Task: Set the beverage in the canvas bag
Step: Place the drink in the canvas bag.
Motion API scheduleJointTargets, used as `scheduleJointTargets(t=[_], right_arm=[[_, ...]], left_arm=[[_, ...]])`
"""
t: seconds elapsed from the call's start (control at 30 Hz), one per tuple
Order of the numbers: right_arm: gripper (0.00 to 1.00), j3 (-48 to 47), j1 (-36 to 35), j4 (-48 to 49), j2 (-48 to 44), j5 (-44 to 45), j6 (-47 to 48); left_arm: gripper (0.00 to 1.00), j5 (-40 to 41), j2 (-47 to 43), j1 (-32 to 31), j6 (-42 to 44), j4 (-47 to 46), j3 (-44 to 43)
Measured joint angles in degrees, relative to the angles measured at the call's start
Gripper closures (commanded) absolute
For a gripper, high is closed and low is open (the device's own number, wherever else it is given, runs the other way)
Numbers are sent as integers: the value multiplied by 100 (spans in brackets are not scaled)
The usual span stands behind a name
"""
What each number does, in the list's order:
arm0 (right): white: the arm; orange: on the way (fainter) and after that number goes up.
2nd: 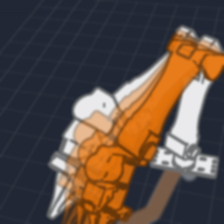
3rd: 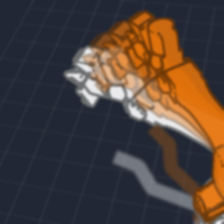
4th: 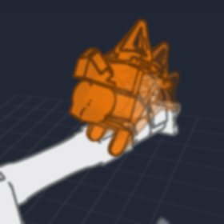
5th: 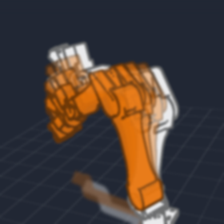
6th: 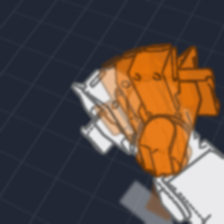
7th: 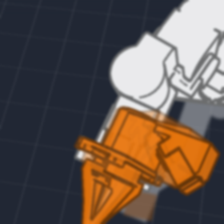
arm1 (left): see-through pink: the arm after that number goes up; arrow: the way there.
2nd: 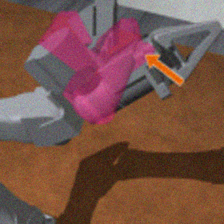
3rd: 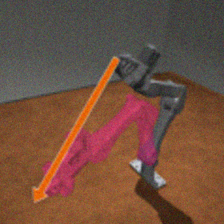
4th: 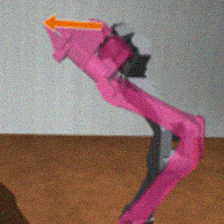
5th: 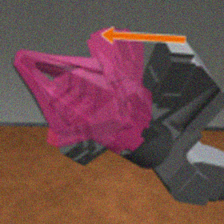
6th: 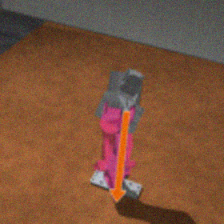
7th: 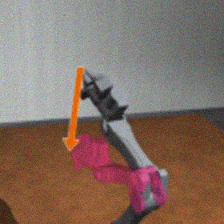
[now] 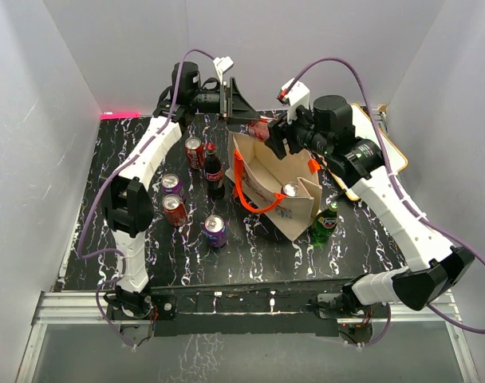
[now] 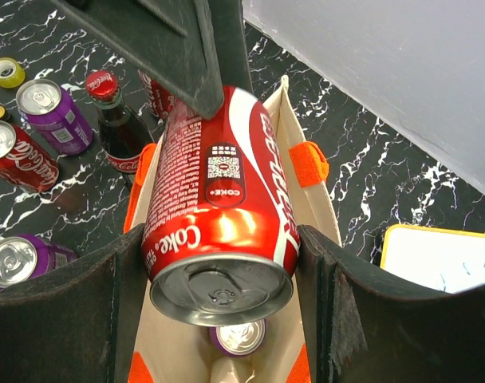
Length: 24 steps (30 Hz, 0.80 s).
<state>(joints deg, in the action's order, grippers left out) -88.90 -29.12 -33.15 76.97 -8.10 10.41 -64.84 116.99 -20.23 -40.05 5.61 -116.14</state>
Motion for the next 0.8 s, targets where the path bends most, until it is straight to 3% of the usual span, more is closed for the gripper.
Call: scheduleJointTargets(t=[0.53, 0.8], right_arm=[[92, -254, 4, -334, -85, 63, 0], [92, -4, 4, -323, -308, 94, 15]], left_arm=[[19, 186, 0, -203, 903, 785, -50], [17, 319, 0, -164, 1259, 994, -549]])
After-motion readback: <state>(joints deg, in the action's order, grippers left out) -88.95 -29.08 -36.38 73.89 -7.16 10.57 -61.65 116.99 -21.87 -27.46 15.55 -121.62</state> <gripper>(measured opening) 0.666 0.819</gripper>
